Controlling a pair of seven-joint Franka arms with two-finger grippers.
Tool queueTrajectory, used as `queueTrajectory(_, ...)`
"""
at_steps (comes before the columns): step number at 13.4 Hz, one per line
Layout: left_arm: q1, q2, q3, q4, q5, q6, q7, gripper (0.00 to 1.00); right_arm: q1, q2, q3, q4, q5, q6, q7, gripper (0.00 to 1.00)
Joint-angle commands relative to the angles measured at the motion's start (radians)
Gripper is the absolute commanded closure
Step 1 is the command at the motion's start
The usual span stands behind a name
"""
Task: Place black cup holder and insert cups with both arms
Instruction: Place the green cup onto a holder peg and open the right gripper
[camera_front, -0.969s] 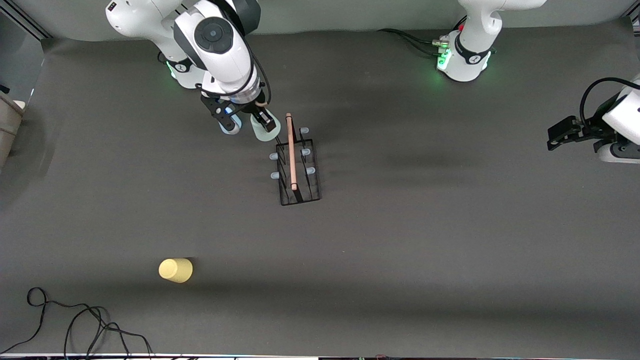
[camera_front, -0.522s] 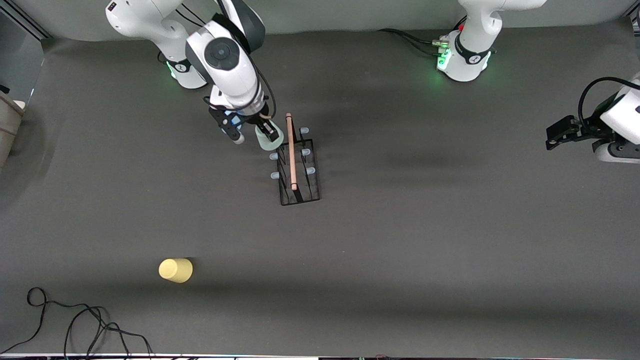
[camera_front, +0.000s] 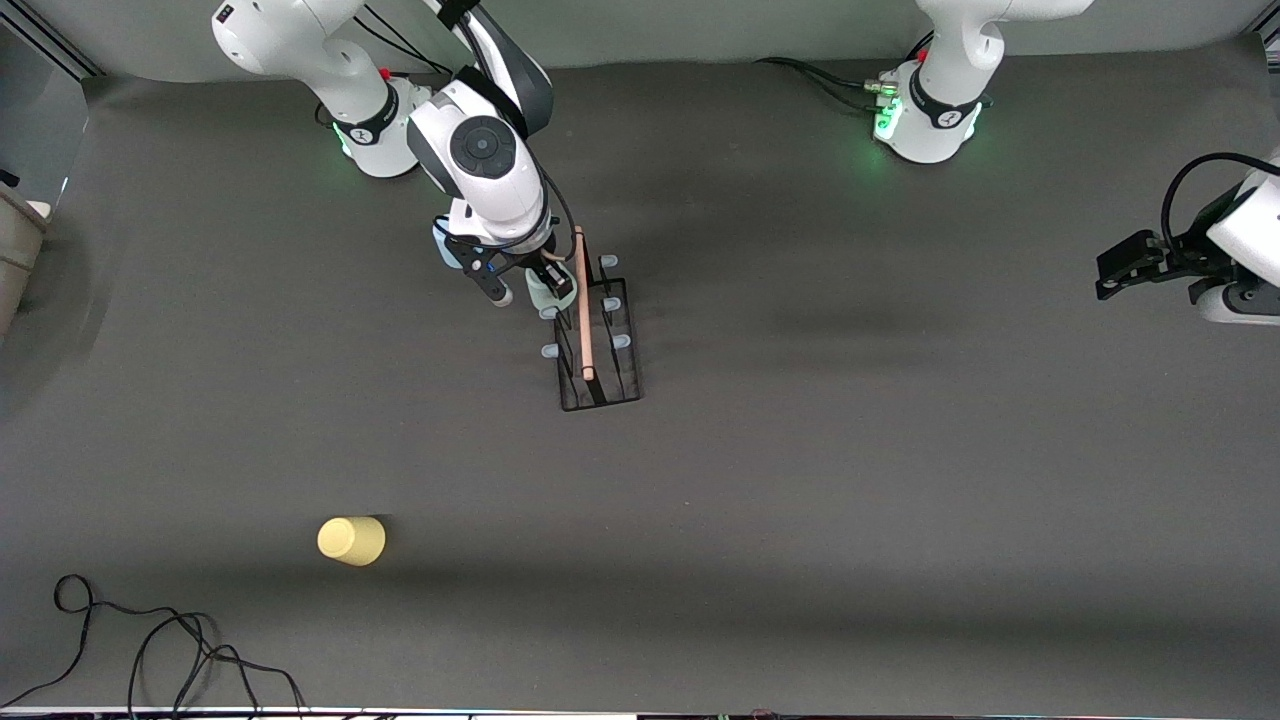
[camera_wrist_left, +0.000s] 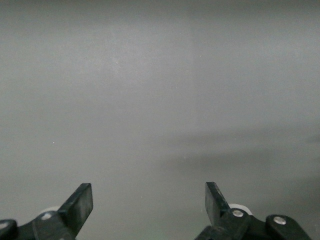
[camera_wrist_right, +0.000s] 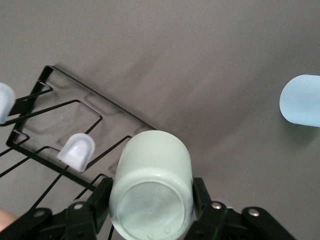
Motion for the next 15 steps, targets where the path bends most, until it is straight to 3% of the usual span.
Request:
queueTrajectory(1, -0.005, -0.001, 0.003, 0.000, -0.001, 0.008, 0.008, 0.00, 0.000, -0.017, -0.010, 0.113, 0.008, -0.157, 0.009, 0.00)
queueTrajectory(3, -0.005, -0.001, 0.003, 0.002, -0.002, 0.007, 0.008, 0.00, -0.004, -0.017, -0.020, 0.238, 0.003, -0.313, 0.003, 0.00)
queueTrajectory(6, -0.005, -0.002, 0.005, 0.003, -0.001, 0.005, 0.008, 0.00, -0.004, -0.017, -0.101, 0.413, 0.000, -0.501, -0.126, 0.00)
queueTrajectory(9, -0.003, -0.001, 0.005, 0.016, -0.001, 0.002, 0.009, 0.00, -0.004, -0.002, -0.262, 0.522, 0.000, -0.587, -0.516, 0.00)
queueTrajectory(12, -0.006, -0.002, 0.003, 0.017, -0.001, 0.007, 0.009, 0.00, -0.035, 0.038, -0.433, 0.585, -0.001, -0.578, -0.982, 0.00)
queueTrajectory(13, -0.008, -0.002, 0.003, 0.020, -0.001, 0.005, 0.008, 0.00, -0.067, 0.067, -0.470, 0.622, 0.005, -0.578, -1.140, 0.00)
queueTrajectory(15, -0.014, 0.005, 0.003, 0.025, 0.010, -0.001, 0.008, 0.00, -0.169, 0.145, -0.478, 0.714, 0.009, -0.574, -1.354, 0.00)
